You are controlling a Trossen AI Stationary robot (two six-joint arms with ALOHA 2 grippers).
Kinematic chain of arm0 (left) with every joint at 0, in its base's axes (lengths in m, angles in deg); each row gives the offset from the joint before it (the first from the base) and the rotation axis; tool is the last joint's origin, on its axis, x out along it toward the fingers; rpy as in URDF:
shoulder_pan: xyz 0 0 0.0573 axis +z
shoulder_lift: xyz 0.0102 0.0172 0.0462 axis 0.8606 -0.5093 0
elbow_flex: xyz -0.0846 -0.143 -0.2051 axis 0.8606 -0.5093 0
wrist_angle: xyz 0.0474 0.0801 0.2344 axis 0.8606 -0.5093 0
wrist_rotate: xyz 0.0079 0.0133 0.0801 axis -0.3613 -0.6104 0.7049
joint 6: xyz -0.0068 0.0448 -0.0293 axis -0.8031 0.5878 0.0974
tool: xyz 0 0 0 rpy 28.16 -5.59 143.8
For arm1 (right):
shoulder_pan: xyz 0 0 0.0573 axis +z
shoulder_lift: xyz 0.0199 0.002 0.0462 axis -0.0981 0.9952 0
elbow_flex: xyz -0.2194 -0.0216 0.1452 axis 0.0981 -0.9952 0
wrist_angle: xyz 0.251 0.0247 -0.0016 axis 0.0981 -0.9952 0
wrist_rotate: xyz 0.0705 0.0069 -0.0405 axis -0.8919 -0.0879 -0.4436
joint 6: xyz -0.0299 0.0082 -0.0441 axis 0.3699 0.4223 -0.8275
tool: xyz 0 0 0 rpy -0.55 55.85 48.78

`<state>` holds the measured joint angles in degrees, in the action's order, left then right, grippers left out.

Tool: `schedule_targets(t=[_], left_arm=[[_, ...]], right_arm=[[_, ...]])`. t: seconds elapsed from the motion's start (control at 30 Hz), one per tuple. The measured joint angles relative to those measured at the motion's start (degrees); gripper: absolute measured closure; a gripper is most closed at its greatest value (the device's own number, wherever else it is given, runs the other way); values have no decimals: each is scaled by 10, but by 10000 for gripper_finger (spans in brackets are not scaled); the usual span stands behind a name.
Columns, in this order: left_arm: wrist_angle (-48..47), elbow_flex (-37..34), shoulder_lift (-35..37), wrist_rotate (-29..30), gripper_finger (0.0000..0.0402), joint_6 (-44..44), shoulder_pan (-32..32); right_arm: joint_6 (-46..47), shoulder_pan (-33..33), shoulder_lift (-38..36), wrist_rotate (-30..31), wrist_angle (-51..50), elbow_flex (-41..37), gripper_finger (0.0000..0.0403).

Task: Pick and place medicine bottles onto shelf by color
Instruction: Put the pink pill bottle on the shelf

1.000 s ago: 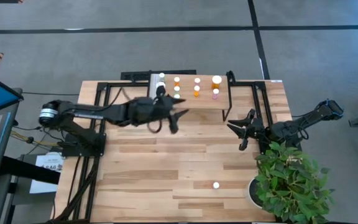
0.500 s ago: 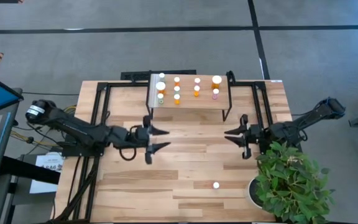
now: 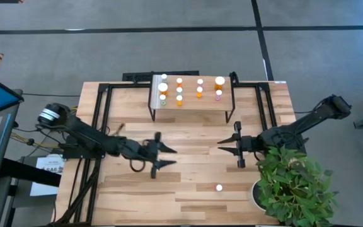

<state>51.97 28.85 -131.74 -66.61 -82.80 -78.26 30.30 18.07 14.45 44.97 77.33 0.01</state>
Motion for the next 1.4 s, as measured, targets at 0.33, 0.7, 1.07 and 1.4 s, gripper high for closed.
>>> schedule_targets(t=[0.33,0.7,1.07,1.4], left_arm=[[8,195,-265,-146,219,17,1],[-54,236,-247,-147,219,49,9],[-199,234,-105,-67,219,110,7],[-95,141,7,-60,219,138,7]], right_arm=[[-13,-13,28,0,-3,16,300],[-22,2,56,-45,-7,16,293],[57,64,152,-153,-7,16,146],[95,53,223,-248,-5,16,112]])
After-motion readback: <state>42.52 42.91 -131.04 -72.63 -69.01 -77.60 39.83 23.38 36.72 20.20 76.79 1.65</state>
